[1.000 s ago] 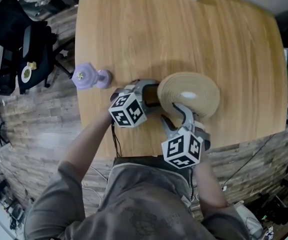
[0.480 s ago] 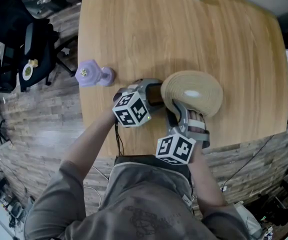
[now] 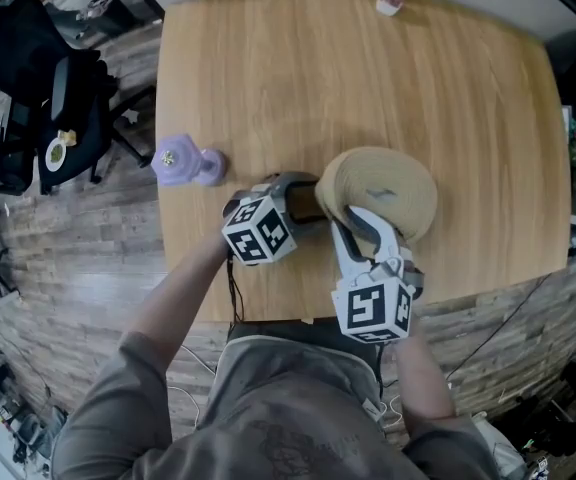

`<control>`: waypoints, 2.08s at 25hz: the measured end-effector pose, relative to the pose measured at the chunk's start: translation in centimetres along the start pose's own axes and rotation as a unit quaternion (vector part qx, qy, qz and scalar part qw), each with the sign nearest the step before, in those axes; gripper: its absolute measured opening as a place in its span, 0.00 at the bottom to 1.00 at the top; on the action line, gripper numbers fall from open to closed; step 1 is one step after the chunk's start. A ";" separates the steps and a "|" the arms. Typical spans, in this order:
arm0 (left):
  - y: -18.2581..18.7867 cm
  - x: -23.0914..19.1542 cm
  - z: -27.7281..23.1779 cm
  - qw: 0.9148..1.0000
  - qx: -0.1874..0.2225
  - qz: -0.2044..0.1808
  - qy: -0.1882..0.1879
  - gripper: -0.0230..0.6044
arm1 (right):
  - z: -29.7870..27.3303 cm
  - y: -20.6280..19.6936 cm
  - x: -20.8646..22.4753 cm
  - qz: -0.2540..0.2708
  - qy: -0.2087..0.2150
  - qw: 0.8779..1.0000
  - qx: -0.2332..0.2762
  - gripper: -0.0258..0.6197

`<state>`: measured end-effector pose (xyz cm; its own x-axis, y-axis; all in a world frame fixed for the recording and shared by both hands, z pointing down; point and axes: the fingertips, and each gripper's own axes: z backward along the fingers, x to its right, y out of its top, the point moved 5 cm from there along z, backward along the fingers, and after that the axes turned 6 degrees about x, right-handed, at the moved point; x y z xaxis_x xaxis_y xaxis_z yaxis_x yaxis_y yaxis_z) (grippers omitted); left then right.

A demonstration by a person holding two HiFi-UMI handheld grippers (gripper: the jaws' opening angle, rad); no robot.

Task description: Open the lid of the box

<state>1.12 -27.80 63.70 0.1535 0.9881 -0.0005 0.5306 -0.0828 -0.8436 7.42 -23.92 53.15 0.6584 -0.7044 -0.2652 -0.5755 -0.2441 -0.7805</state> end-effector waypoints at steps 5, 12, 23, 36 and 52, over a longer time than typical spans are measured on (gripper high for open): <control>-0.2 0.3 0.1 1.000 -0.006 0.018 0.005 0.47 | 4.3 2.1 5.7 -0.159 -0.048 0.979 0.115 0.17; -0.3 0.2 0.4 0.999 0.000 0.039 0.018 0.44 | 10.3 0.3 12.1 -0.326 -0.131 0.908 0.228 0.17; 0.9 -0.2 1.5 0.996 0.019 0.074 0.042 0.40 | 14.1 -5.5 15.0 -0.471 -0.181 0.827 0.247 0.17; 10.0 -0.5 9.0 0.982 0.102 0.111 0.113 0.35 | 18.8 4.3 16.3 -0.396 -0.147 0.848 0.318 0.17; 26.6 1.6 22.4 0.944 0.200 0.029 0.261 0.15 | 27.7 18.5 14.4 -0.301 -0.082 0.848 0.428 0.17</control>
<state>-3.17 -25.49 29.21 0.6180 0.7765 0.1230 0.1674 0.0230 -0.9856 19.72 -20.10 19.20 0.8070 -0.5041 0.3076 0.4063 0.0958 -0.9087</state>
